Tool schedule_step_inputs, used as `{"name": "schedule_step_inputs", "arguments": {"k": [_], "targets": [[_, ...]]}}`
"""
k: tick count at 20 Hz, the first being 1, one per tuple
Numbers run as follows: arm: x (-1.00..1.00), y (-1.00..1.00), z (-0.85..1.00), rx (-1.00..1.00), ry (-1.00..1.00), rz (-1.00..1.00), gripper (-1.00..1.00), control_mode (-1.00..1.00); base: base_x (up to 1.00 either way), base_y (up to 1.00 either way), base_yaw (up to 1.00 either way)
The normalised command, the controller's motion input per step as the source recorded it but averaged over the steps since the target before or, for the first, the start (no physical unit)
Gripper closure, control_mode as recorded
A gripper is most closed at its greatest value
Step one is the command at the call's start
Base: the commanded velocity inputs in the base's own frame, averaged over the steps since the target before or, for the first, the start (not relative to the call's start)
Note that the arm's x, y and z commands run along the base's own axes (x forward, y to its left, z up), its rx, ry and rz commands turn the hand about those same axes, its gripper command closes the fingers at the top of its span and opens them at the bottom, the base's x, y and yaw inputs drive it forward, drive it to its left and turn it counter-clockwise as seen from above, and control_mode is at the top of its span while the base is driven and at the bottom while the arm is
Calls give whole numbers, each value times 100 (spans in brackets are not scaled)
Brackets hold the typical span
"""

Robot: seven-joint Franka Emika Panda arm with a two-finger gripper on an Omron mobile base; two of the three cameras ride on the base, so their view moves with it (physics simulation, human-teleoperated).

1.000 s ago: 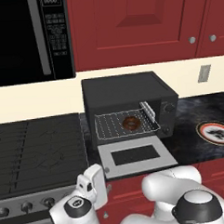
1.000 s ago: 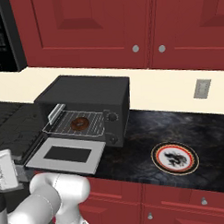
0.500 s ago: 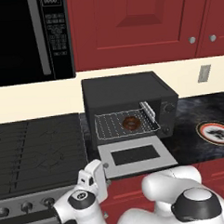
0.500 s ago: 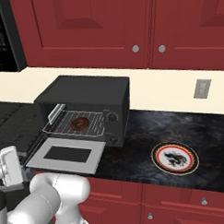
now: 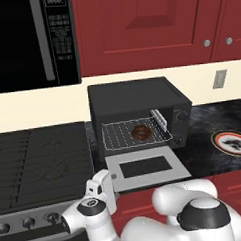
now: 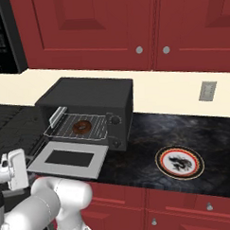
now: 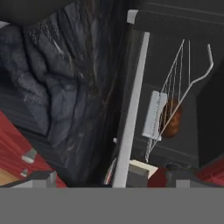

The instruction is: Pick up the bagel from the plate, place it on the toaster oven rack, close the door, and set the timer.

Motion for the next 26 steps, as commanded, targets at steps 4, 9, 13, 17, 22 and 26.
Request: {"name": "schedule_step_inputs", "arguments": {"k": [4, 9, 13, 17, 22, 26], "targets": [[28, 0, -16, 0, 8, 3, -100, -100, 0, 0, 0], [15, 0, -5, 0, 3, 2, -100, -100, 0, 0, 0], [1, 0, 22, -2, 0, 0, -100, -100, 0, 0, 0], [0, 0, 49, -11, -1, 0, -100, -100, 0, 0, 0], [0, -6, 66, -15, 0, 0, -100, -100, 0, 0, 0], [4, -15, 62, -20, 0, 0, -100, -100, 0, 0, 0]]}}
